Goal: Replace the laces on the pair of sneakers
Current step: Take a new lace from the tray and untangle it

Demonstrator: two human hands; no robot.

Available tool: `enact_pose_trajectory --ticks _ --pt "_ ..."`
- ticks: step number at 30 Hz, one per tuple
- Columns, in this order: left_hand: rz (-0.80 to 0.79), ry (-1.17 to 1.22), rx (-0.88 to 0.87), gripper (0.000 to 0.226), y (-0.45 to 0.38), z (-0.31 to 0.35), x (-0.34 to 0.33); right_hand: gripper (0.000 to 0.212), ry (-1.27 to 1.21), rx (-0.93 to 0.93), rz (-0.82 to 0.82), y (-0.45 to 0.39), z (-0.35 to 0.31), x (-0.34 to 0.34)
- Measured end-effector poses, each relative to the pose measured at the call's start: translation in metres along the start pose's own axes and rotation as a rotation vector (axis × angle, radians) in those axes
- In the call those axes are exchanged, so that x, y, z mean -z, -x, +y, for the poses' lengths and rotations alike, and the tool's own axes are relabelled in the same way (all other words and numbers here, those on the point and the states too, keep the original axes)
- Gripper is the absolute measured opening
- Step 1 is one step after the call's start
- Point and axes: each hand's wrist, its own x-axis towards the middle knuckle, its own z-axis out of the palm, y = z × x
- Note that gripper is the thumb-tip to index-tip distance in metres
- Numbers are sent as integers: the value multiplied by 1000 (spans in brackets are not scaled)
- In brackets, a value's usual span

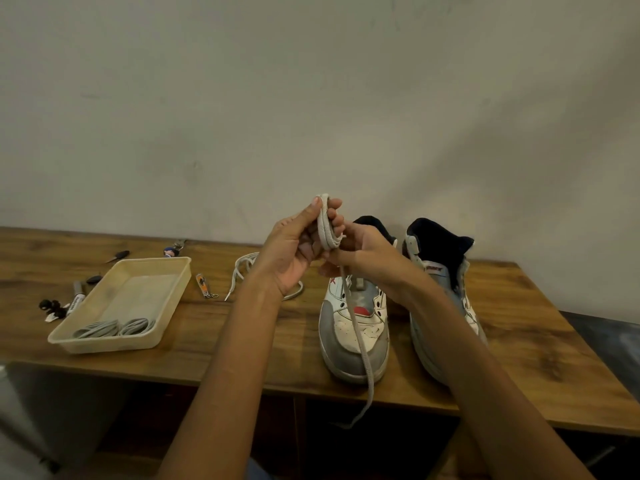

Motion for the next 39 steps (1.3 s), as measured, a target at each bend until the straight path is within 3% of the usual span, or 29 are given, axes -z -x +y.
enact_pose_trajectory --ticks 4,9,15,20,27,30,32,33,35,36,37,39 --pt "168 32 -69 23 -6 -6 4 25 197 -175 -147 4 -2 -2" --pt "259 -153 -173 19 -8 -18 6 23 47 -239 -283 11 -14 10" --pt "21 -529 -143 18 -8 -25 5 26 -381 -166 -57 16 -23 30" --pt "-158 -742 -36 26 -5 -28 1 25 -480 -170 88 16 -23 40" --pt "-332 -686 241 30 2 -25 -4 24 -546 -83 234 20 -26 57" --pt "-420 -651 295 16 8 -21 -7 24 -631 -38 337 24 -26 72" --pt "-460 -560 275 16 10 -18 -6 26 -520 -73 493 27 -20 82" --pt "-471 -494 261 15 11 -15 -6 29 -294 -102 625 28 -13 87" --pt "-451 -361 219 22 10 -11 -4 34 393 -143 858 26 0 93" --pt "-420 -319 191 25 8 -11 -3 34 612 -100 908 25 0 91" --pt "-377 -286 163 26 7 -10 -3 31 637 -38 860 24 -3 88" --pt "-285 -234 122 27 3 -11 -2 21 420 82 533 21 -11 79"
